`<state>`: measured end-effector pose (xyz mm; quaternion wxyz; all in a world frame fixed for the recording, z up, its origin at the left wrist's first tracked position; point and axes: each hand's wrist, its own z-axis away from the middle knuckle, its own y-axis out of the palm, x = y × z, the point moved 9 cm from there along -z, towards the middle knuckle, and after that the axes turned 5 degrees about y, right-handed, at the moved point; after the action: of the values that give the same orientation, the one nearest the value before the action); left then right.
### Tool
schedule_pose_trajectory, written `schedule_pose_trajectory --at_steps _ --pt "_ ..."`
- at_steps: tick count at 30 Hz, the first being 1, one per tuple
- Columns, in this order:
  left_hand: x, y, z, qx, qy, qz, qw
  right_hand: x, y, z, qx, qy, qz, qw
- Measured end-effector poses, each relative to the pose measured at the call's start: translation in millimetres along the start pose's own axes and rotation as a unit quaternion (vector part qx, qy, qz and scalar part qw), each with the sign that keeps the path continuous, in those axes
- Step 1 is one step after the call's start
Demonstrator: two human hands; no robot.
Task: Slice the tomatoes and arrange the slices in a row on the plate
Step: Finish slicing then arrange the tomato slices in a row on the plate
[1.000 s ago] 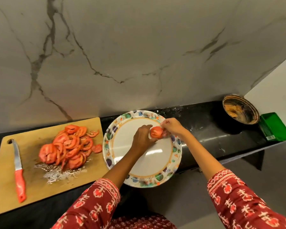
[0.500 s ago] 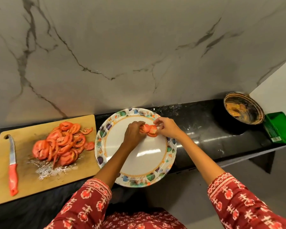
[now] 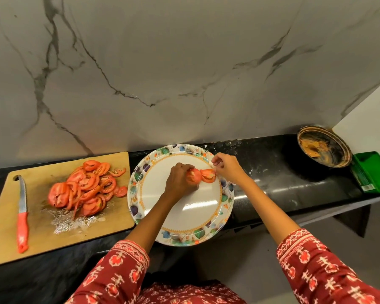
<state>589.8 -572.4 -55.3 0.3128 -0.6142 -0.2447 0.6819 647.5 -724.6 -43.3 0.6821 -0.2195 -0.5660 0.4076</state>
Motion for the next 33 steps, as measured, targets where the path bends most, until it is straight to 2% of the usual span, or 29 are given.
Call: schedule_pose_trajectory --at_steps 4,12,17,19,26,33 --pt "-5 4 -4 0.004 0.007 -0.001 1.0 8 22 11 0.07 -0.052 0.071 0.994" --pt "-7 6 -3 0.006 0.055 0.015 0.998 1 16 7 0.064 -0.02 0.096 0.993" --pt "-19 13 -6 0.025 0.092 0.019 0.995 0 -1 3 0.035 -0.002 0.012 0.999" --pt "-16 19 -5 0.041 0.09 0.008 0.995 -1 -1 2 0.049 -0.004 0.033 0.998" --pt "-4 17 -4 0.024 0.067 0.002 0.997 -7 5 0 0.064 -0.002 0.107 0.992" --pt "-7 18 -5 0.005 0.057 -0.011 0.998 5 5 5 0.023 -0.053 0.144 0.988"
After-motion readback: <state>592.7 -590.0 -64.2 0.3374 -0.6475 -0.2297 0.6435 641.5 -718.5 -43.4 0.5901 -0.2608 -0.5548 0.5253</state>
